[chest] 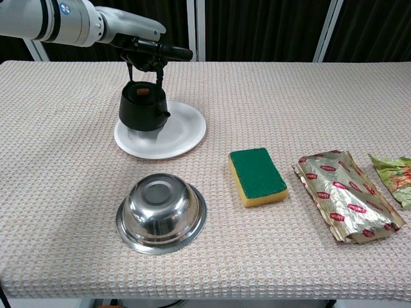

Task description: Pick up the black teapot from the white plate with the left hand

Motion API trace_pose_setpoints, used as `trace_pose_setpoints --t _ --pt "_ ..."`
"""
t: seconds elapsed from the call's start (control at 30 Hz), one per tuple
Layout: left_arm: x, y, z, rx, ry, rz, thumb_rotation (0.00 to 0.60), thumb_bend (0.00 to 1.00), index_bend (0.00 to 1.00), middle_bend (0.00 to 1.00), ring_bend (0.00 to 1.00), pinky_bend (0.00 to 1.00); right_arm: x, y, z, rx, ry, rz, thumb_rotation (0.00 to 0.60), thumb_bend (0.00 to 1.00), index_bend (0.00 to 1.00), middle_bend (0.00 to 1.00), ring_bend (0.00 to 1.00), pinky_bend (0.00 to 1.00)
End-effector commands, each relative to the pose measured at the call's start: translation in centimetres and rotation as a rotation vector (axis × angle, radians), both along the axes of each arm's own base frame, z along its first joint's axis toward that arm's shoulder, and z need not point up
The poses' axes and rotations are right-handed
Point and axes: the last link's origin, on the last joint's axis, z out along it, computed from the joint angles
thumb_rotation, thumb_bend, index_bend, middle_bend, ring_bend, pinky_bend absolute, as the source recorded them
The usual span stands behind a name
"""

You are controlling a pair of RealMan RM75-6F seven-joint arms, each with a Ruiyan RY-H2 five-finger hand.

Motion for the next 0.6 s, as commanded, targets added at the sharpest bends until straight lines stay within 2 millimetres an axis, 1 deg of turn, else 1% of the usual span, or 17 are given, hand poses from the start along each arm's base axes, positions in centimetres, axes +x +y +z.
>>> trace_pose_setpoints --t 0.03,0.17,0.3,0.37,0.43,0.53,0.6 --pt "0.1 0.0 0.5 0.039 -0.018 -0.020 0.000 0.00 0.91 1.00 0.95 0.29 0.0 0.0 0.0 0.003 -0.001 -0.002 0.600 0.33 0.00 0.00 0.00 0.00" --pt "0.1 0.1 1.1 0.089 -0.057 -0.044 0.000 0.00 0.98 1.00 0.98 0.30 -0.1 -0.1 -0.1 0.010 -0.004 -0.004 0.600 0.33 0.00 0.00 0.00 0.00" --pt "0.0 0.0 1.7 0.121 -0.126 -0.036 0.000 0.00 0.99 1.00 0.99 0.28 -0.1 -0.1 -0.1 0.014 -0.007 -0.007 0.600 0.33 0.00 0.00 0.00 0.00" --pt "-0.1 -0.1 2.1 0.133 -0.142 -0.042 0.000 0.00 0.99 1.00 0.99 0.29 -0.1 -0.1 -0.2 0.016 -0.010 -0.007 0.600 0.33 0.00 0.00 0.00 0.00" --pt "-0.2 -0.1 2.5 0.159 -0.153 -0.064 0.000 0.00 0.99 1.00 0.98 0.35 -0.1 -0.1 -0.2 0.021 -0.014 -0.007 0.600 0.33 0.00 0.00 0.00 0.00" --pt "-0.6 -0.2 2.8 0.179 -0.170 -0.075 0.000 0.00 0.99 1.00 0.98 0.52 -0.1 -0.1 -0.3 0.027 -0.018 -0.008 0.600 0.33 0.00 0.00 0.00 0.00" --pt "-0.8 -0.3 2.9 0.186 -0.174 -0.080 0.000 0.00 0.99 1.00 0.98 0.59 -0.1 -0.1 -0.3 0.030 -0.019 -0.007 0.600 0.33 0.00 0.00 0.00 0.00"
